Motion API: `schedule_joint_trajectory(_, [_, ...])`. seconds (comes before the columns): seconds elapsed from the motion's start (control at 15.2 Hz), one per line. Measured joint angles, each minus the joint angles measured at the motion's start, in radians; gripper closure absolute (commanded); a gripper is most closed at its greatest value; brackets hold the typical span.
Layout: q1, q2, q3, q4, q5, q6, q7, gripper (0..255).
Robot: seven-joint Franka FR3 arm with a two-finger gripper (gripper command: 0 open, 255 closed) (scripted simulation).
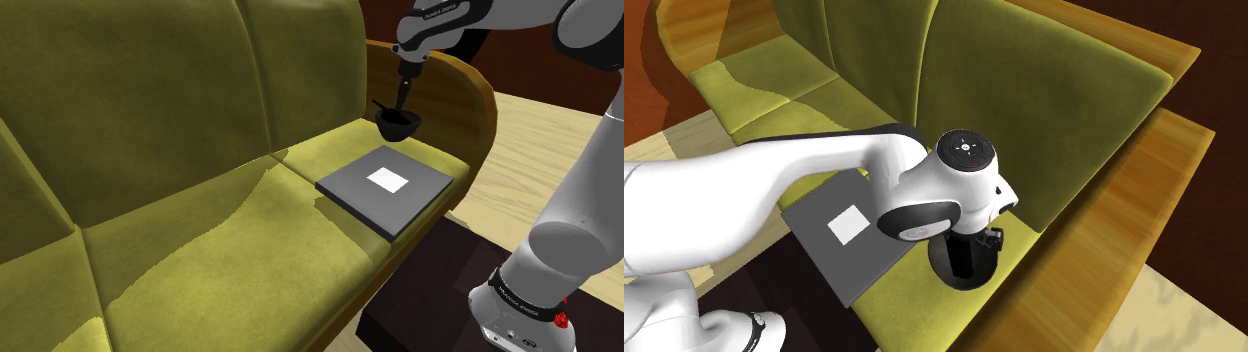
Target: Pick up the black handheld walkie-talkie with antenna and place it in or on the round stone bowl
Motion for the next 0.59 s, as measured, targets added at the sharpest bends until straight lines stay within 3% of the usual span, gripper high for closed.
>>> schedule_joint_trajectory(0.4, [0.001,-0.017,-0.001,0.100,-0.005,-0.115,0.003,0])
schedule_joint_trajectory(0.59, [0.002,-0.019,0.000,0.109,-0.006,-0.127,0.004,0])
